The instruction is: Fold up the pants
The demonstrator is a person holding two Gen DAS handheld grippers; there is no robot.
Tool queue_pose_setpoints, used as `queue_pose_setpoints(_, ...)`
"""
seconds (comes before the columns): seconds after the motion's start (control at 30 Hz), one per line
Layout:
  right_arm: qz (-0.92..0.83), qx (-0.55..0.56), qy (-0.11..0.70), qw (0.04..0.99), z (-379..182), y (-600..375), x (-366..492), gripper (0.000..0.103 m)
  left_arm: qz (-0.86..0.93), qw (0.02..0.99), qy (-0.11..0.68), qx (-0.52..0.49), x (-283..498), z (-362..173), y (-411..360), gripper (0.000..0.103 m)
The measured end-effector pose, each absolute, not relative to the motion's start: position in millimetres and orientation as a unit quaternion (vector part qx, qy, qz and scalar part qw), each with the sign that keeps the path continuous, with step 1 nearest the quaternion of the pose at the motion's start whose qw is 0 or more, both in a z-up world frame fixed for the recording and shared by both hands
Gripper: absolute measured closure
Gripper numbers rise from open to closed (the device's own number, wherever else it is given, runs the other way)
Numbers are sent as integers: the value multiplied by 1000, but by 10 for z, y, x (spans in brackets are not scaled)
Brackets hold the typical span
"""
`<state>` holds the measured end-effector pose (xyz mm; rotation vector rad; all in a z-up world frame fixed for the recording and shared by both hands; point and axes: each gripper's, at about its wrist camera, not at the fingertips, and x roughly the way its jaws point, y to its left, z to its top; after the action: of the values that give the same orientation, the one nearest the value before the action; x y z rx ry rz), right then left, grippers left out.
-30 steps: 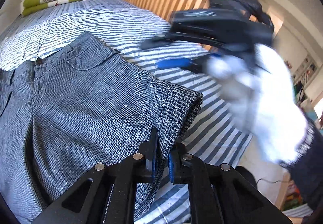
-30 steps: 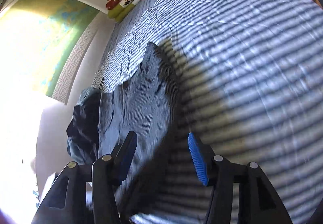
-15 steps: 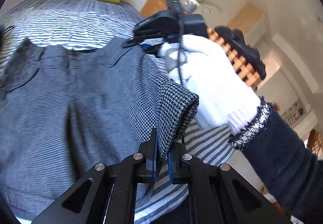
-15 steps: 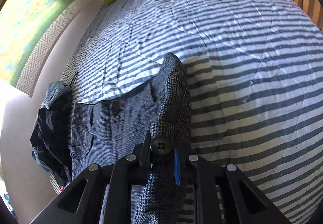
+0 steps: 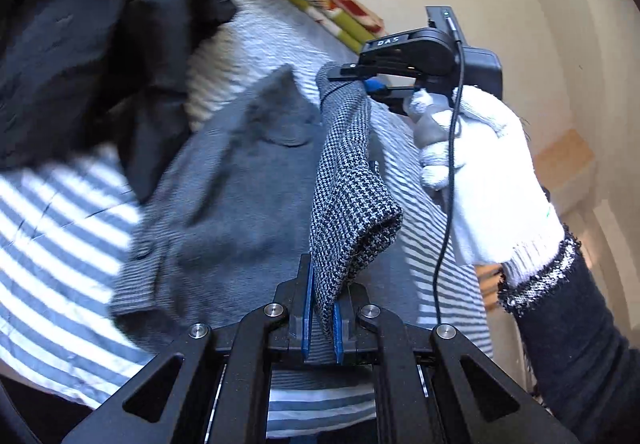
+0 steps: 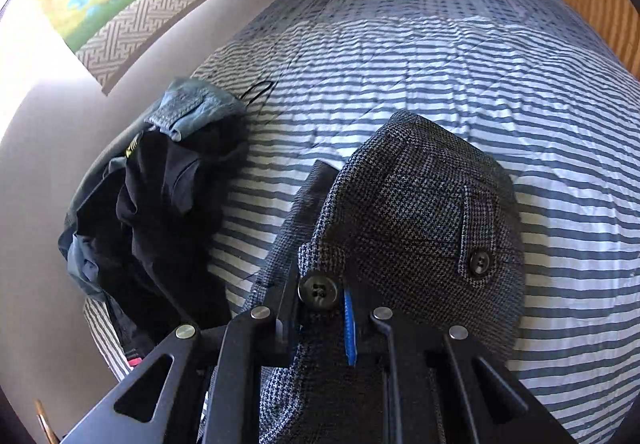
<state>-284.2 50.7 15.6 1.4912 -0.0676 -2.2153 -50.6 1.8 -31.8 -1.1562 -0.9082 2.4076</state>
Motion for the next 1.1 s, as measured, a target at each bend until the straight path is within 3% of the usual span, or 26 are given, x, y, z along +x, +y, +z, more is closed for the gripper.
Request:
queue_pose_setpoints(0.23,-800,563,20,208,-238,-144,-2870,88,828,134,-366,-404,-467,-654,-521,96)
queue_pose_setpoints(0.4,-803,553,37,219,-325,-352,-2875,85,829,118,-359,-412,-423,-711,-699,93)
queue_pose_setpoints(0.47,-794,559,15,237,-294,-316,-2906,74,816,122,-365,-432,-404,-749,-741,80)
queue_pose_setpoints(0.6,-797,538,-60,267,55,78,-2920,67,830,100,-334,-436,-241,-595,-778,71)
queue_pose_setpoints(0.67,-802,523,-90,275,271,417,-2827,67,844,82,-319,-422,-120,-461,-826,61)
queue_pose_setpoints(0.77,-806,507,-123,282,427,956,-2551,67,863,73,-302,-400,-41,-233,-908,58)
queue_pose_setpoints(0.9,-808,520,-97,259,317,1413,-2016,67,883,72,-237,-399,-197,-21,-861,58)
queue_pose_setpoints(1.0,-786,554,-90,259,88,1633,-1536,67,875,71,-234,-418,-266,-3,-912,58)
queue_pose_setpoints(1.1,-749,598,-125,258,-199,1824,-1152,67,857,70,-241,-449,-394,-72,-963,49)
